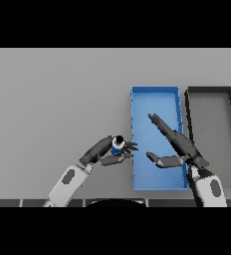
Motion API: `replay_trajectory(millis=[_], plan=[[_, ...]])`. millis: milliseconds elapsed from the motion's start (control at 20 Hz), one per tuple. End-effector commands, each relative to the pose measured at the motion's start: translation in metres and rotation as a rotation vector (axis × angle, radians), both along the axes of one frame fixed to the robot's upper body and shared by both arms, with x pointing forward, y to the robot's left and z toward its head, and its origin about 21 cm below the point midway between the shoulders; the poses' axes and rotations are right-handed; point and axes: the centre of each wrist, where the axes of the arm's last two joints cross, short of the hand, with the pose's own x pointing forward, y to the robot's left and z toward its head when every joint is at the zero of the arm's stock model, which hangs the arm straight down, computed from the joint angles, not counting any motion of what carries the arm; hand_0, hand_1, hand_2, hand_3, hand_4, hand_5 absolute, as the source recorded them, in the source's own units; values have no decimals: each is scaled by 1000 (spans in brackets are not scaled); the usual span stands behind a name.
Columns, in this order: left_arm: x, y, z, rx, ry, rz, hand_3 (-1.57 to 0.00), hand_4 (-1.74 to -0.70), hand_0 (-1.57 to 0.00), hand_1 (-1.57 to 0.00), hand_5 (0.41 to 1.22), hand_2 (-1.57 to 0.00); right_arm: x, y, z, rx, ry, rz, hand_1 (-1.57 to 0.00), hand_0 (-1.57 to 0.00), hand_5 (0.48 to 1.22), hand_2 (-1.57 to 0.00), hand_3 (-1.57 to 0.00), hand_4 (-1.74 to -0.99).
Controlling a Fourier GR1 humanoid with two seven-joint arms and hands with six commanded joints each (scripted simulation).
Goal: Pick up the blue pipe and place it into the blue bin.
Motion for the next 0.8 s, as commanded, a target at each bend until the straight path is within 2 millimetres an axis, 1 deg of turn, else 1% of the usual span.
replay_trajectory(millis=[0, 50, 100, 200, 300, 350, 400, 500, 550, 650, 750], plan=[[0, 2, 2, 2, -2, 6, -1571, -1467, -1571, -1571, 1221, -1571, 4, 8, 6, -30, -16, 46, -4, 1, 558, -81, 1, -1281], [-2, 3, 0, -3, 0, 3, -1571, -1467, -1571, -1571, 1221, -1571, 6, 19, 12, -38, -24, 89, -3, 1, 558, -66, 1, -1291], [0, 2, 3, 12, -2, 3, -1571, -1467, -1571, -1571, 1221, -1571, 9, 27, 16, -51, -32, 119, -2, 1, 556, -53, 1, -1296], [4, 0, 0, 10, 6, 8, -1571, -1467, -1571, -1571, 1221, -1571, 13, 41, 26, -55, -76, 188, -1, 1, 559, -42, 1, -1302], [7, 1, 0, -6, -4, 0, -1571, -1467, -1571, -1571, 1221, -1571, 16, 51, 31, -66, -55, 249, 0, 1, 560, -43, 1, -1294], [9, 3, -3, -1, -5, -8, -1571, -1466, -1571, -1571, 1221, -1571, 16, 56, 33, -77, -54, 267, 0, 1, 555, -45, 1, -1282], [10, 1, -3, -1, 1, -7, -1571, -1464, -1571, -1571, 1221, -1571, 20, 66, 34, -89, -60, 294, 0, 1, 555, -46, 1, -1268], [10, -1, -1, -8, 13, -29, -1571, -1465, -1571, -1571, 1221, -1571, 29, 77, 39, -120, -70, 315, -2, 1, 551, -52, 1, -1242], [6, -3, -1, -16, 22, -42, -1571, -1467, -1571, -1571, 1221, -1571, 33, 82, 44, -127, -76, 320, -10, -3, 545, -59, 1, -1232], [7, -1, -5, -7, 30, -33, -1571, -1470, -1571, -1571, 1221, -1571, 37, 91, 48, -154, -87, 358, -20, -11, 534, -71, 1, -1209], [9, -2, -3, 3, 24, -12, -1571, -1469, -1571, -1571, 1221, -1571, 40, 102, 51, -168, -79, 377, -32, -23, 521, -83, 1, -1186]])
